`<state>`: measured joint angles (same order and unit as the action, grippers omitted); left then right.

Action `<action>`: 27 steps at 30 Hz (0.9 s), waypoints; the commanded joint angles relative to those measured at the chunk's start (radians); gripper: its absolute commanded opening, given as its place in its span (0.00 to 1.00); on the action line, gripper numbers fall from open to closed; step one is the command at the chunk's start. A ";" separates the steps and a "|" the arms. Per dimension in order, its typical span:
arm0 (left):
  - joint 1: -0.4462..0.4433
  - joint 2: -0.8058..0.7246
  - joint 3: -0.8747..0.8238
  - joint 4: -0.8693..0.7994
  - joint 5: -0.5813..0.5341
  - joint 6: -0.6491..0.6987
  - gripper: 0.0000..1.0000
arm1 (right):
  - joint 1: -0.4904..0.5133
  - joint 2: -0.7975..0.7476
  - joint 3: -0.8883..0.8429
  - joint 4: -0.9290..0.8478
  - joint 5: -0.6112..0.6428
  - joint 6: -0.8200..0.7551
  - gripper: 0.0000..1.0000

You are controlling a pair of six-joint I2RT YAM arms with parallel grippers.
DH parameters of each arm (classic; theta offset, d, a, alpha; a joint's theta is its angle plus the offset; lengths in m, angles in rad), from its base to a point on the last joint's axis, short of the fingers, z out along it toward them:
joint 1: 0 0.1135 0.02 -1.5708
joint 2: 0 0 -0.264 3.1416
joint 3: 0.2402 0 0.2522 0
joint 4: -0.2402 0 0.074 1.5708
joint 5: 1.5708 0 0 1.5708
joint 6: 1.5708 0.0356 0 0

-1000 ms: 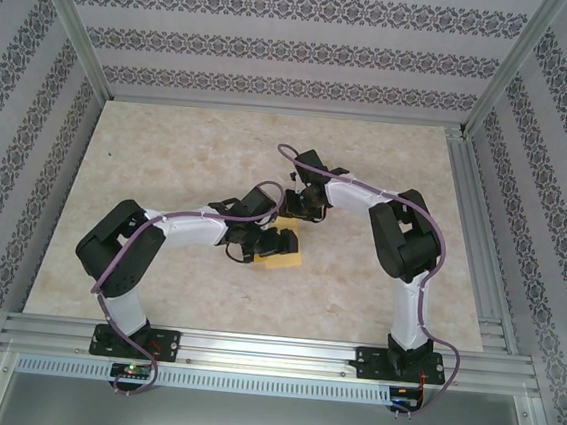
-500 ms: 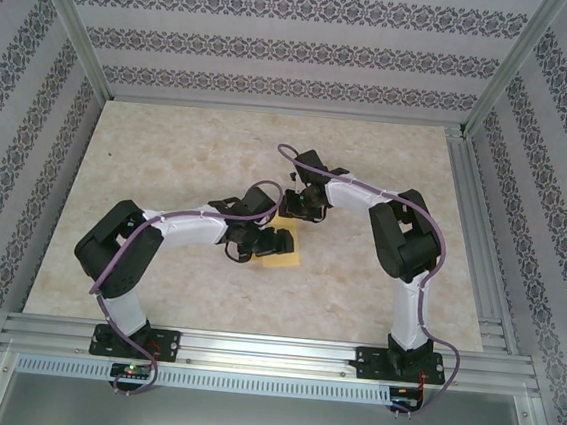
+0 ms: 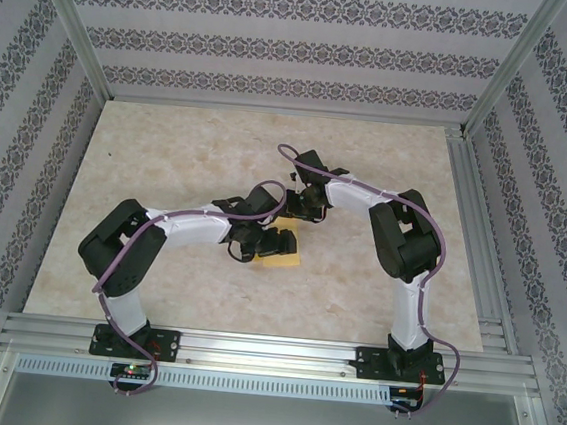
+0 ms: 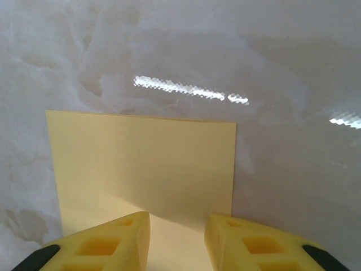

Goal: Fold a paper plane with a square sheet of paper (pick it up from the middle)
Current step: Fold the triangle a second time at the center of the table.

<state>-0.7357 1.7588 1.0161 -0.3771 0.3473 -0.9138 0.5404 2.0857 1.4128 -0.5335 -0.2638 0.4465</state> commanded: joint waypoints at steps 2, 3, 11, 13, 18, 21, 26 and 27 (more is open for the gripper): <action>-0.014 0.013 0.032 -0.019 0.017 0.029 0.86 | -0.014 0.074 -0.058 -0.018 0.061 0.003 0.35; -0.014 0.014 0.032 -0.016 0.018 0.029 0.86 | -0.014 0.073 -0.058 -0.016 0.060 0.004 0.35; -0.014 0.019 0.037 -0.023 -0.015 0.021 0.84 | -0.015 0.074 -0.066 -0.016 0.061 0.003 0.35; -0.014 0.000 0.054 -0.088 -0.089 0.035 0.85 | -0.015 0.073 -0.071 -0.014 0.063 0.003 0.35; -0.015 -0.013 0.069 -0.145 -0.129 0.052 0.86 | -0.016 0.077 -0.075 -0.013 0.065 -0.002 0.35; -0.014 -0.001 0.063 -0.134 -0.109 0.048 0.86 | -0.016 0.078 -0.077 -0.011 0.064 -0.001 0.35; -0.018 0.027 0.066 -0.083 -0.044 0.047 0.85 | -0.017 0.079 -0.078 -0.012 0.063 -0.002 0.35; -0.019 0.030 0.068 -0.079 -0.037 0.048 0.85 | -0.017 0.079 -0.080 -0.011 0.063 -0.003 0.35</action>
<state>-0.7410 1.7729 1.0679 -0.4759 0.2764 -0.8879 0.5343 2.0785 1.3918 -0.5076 -0.2745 0.4465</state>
